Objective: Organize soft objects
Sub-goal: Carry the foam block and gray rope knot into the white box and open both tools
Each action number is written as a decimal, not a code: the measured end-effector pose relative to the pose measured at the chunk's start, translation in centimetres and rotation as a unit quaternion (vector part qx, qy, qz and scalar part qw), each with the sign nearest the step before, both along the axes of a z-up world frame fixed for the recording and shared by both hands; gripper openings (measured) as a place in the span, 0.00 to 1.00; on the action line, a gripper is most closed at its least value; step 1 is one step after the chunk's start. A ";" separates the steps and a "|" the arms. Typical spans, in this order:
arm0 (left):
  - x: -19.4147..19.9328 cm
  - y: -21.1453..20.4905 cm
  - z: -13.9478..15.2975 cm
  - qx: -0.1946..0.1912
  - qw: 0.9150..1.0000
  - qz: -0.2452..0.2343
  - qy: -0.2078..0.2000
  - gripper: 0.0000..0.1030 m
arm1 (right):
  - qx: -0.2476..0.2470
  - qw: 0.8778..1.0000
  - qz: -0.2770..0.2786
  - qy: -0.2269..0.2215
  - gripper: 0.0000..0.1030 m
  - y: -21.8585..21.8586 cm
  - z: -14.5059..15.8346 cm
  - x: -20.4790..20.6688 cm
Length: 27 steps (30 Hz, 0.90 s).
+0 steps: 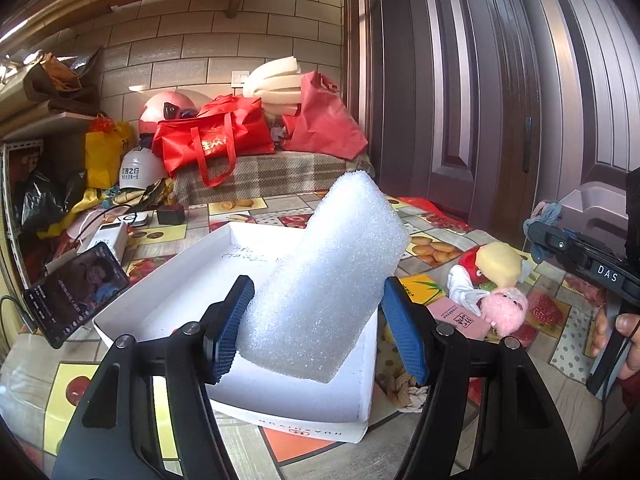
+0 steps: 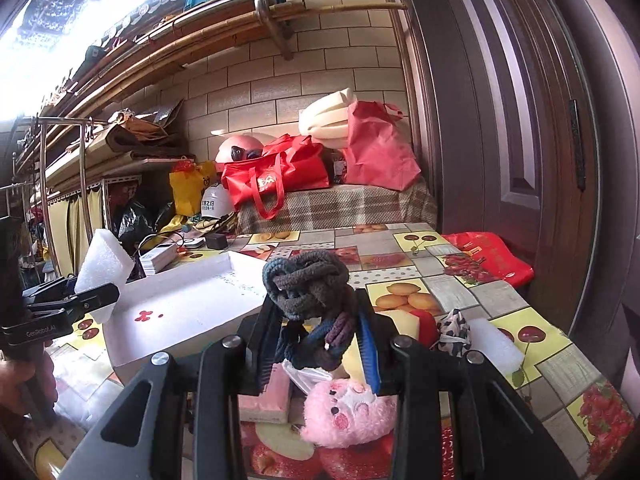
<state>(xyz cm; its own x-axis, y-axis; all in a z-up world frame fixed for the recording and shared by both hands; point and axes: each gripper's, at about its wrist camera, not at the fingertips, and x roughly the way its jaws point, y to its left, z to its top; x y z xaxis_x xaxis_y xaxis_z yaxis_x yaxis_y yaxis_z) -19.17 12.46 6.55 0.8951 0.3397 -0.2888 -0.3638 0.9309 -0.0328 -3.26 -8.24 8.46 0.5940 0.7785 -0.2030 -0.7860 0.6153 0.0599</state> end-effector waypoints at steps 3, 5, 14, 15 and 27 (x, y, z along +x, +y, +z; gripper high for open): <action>0.2 0.6 -0.2 0.008 1.000 0.006 0.009 0.64 | -0.006 1.000 0.020 -0.004 0.34 1.6 -0.1 -0.9; 0.5 1.1 -0.4 0.013 1.000 0.012 0.015 0.64 | -0.009 0.999 0.033 -0.002 0.35 2.7 -0.1 -1.2; 1.0 4.6 -1.1 0.007 0.999 0.047 0.028 0.64 | -0.027 0.996 0.088 0.009 0.35 7.5 -0.5 -3.3; 1.1 4.9 -1.1 0.005 0.998 0.049 0.028 0.64 | -0.031 0.995 0.093 0.011 0.35 8.1 -0.6 -3.5; 2.2 9.1 -1.3 -0.011 0.996 0.093 0.016 0.65 | -0.054 0.988 0.135 0.054 0.34 15.3 -1.9 -4.4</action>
<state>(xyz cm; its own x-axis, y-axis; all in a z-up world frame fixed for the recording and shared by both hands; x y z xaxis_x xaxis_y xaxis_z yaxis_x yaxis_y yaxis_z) -16.96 21.57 5.26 0.8080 0.4916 -0.3249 -0.5306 0.8468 -0.0383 -7.67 7.04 6.52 0.3380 0.8757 -0.3449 -0.9151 0.3914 0.0968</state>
